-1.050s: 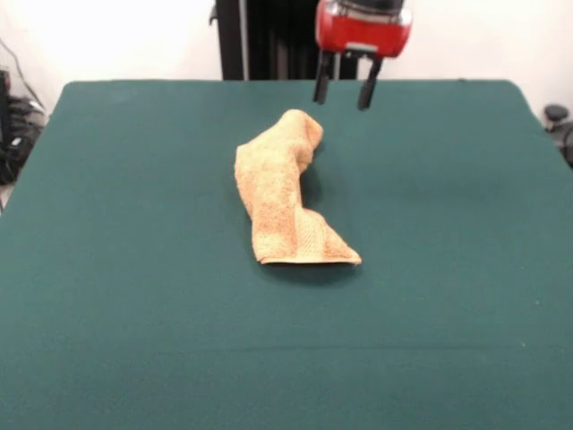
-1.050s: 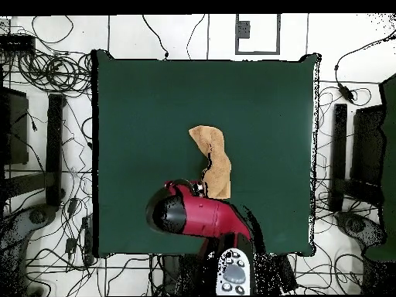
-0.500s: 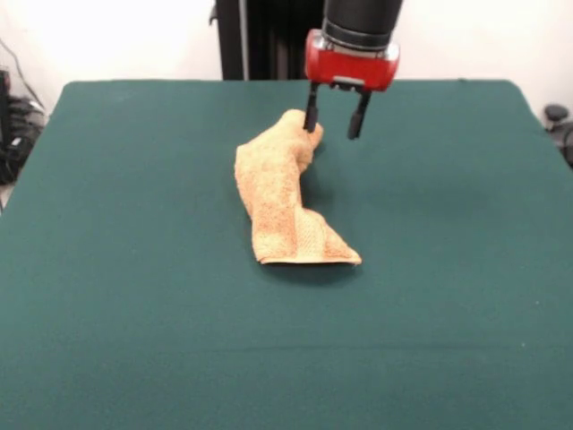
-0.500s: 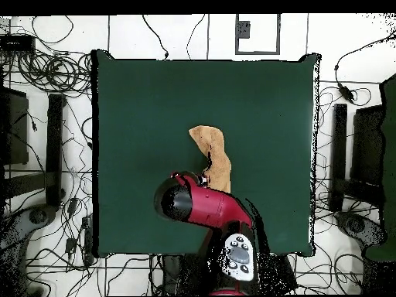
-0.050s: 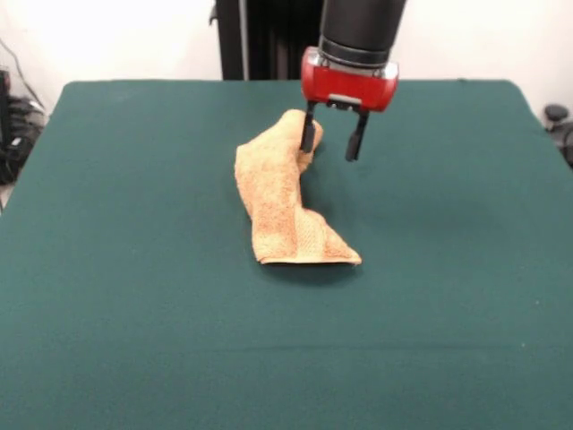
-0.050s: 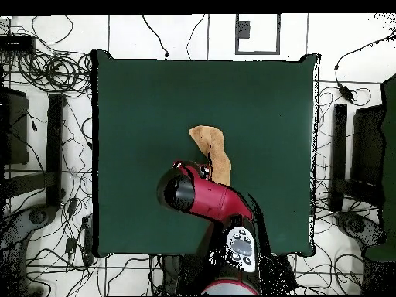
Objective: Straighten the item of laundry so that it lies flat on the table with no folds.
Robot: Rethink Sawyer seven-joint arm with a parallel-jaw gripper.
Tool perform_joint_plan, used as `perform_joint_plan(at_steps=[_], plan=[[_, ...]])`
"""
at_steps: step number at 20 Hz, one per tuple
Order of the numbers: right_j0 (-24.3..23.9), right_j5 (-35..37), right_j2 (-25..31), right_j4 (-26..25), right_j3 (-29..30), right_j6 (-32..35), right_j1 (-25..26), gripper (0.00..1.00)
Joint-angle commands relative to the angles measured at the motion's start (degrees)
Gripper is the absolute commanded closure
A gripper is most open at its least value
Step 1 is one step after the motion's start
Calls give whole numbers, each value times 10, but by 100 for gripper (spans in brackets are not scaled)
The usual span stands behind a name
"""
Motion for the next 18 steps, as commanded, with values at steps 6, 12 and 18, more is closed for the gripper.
perform_joint_plan(at_steps=[6, 12, 18], plan=[[50, -81, -8, 152, -48, 226, 67, 0], [61, -145, 1, 216, -57, 251, 114, 0], [57, -175, 17, 253, -84, 261, 155, 0]])
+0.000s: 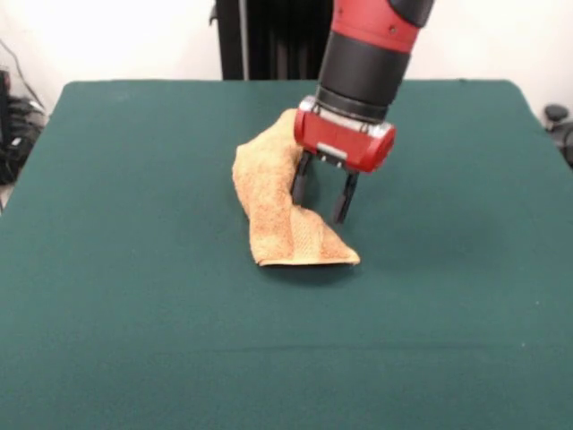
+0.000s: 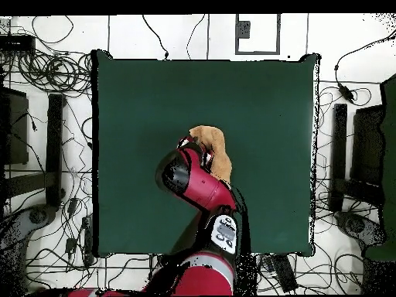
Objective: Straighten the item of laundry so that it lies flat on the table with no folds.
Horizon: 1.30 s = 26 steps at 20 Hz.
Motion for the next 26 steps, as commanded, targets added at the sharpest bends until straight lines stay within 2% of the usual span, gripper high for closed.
perform_joint_plan(at_steps=[1, 14, 18, 21, 26], plan=[[9, -39, 49, 64, -41, 166, 64, 0], [-11, -28, 77, 56, -25, 190, 36, 0], [3, -18, 63, 68, -25, 188, 32, 0], [0, -11, 67, 70, -26, 185, 37, 0], [-27, -47, 111, 57, -53, 193, 75, 0]])
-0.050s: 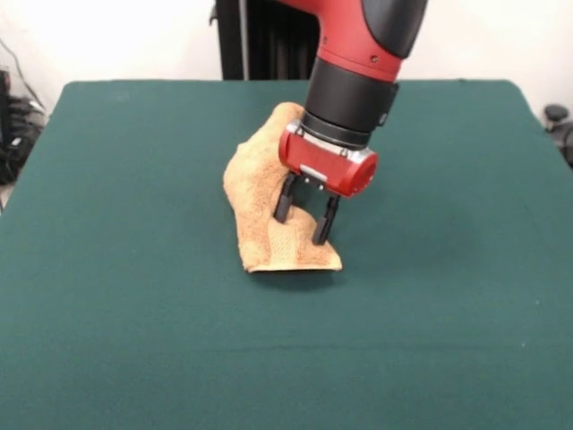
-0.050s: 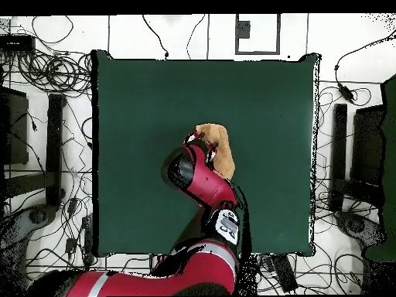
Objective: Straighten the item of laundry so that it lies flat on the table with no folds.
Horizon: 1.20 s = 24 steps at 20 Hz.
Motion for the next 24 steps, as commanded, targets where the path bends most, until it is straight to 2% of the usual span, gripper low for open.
perform_joint_plan(at_steps=[1, 6, 14, 19, 22, 23, 24], plan=[[-18, -28, 112, 26, -40, 169, 51, 0], [-9, -43, 116, 39, -49, 177, 64, 0], [-27, -64, 137, 10, -59, 162, 77, 0], [-2, -49, 101, 15, -67, 121, 77, 0], [15, -7, 75, 30, -77, 97, 82, 0], [21, 7, 67, 36, -80, 90, 83, 100], [35, 33, 48, 55, -85, 88, 86, 100]])
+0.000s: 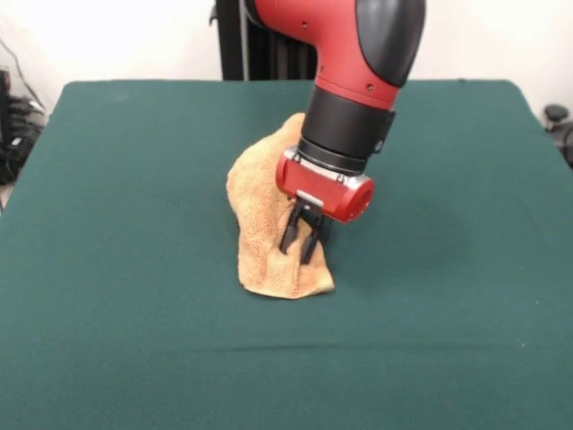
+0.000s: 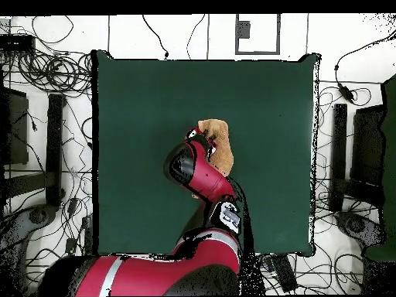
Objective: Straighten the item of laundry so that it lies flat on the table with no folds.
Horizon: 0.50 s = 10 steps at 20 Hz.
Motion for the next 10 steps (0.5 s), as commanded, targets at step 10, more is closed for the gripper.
perform_joint_plan(at_steps=[10], plan=[[49, 70, 38, 78, -32, 121, 38, 100]])
